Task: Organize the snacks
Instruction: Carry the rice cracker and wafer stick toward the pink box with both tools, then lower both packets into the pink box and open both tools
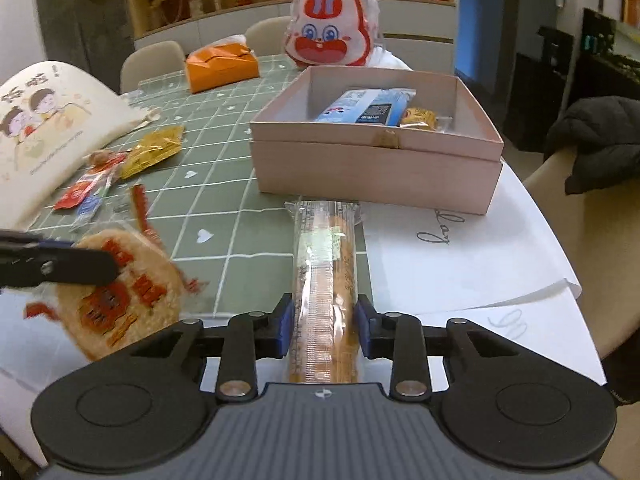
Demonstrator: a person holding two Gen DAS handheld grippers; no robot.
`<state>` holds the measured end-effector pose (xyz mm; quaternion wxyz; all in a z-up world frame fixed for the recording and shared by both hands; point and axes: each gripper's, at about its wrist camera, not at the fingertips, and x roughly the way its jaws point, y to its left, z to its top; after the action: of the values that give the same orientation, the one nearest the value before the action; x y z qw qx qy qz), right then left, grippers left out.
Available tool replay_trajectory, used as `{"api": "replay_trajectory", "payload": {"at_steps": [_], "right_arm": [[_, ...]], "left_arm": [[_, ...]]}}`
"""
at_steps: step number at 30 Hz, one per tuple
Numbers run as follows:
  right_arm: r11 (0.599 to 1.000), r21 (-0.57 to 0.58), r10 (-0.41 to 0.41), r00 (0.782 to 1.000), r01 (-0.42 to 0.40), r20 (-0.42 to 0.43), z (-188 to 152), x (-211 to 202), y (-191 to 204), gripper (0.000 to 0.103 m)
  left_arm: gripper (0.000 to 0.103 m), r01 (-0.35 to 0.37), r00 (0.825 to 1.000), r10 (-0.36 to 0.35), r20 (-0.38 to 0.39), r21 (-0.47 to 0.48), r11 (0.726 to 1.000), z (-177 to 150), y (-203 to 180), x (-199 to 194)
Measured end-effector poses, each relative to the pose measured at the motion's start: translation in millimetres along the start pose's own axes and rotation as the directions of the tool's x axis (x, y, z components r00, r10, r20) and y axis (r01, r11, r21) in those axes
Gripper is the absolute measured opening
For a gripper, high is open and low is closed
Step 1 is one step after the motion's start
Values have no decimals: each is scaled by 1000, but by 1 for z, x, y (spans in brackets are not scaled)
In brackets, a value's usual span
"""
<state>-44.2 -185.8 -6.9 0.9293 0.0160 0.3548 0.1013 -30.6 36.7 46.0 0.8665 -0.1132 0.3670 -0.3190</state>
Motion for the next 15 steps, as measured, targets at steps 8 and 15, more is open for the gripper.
{"api": "replay_trajectory", "payload": {"at_steps": [8,15], "right_arm": [[998,34,46,984,-53,171,61,-74,-25,29],[998,52,-60,939,45,337,192,-106,-55,30]], "left_arm": [[21,66,991,-78,111,109,992,71,-37,-15],[21,33,955,-79,287,161,986,191,-66,8]]}}
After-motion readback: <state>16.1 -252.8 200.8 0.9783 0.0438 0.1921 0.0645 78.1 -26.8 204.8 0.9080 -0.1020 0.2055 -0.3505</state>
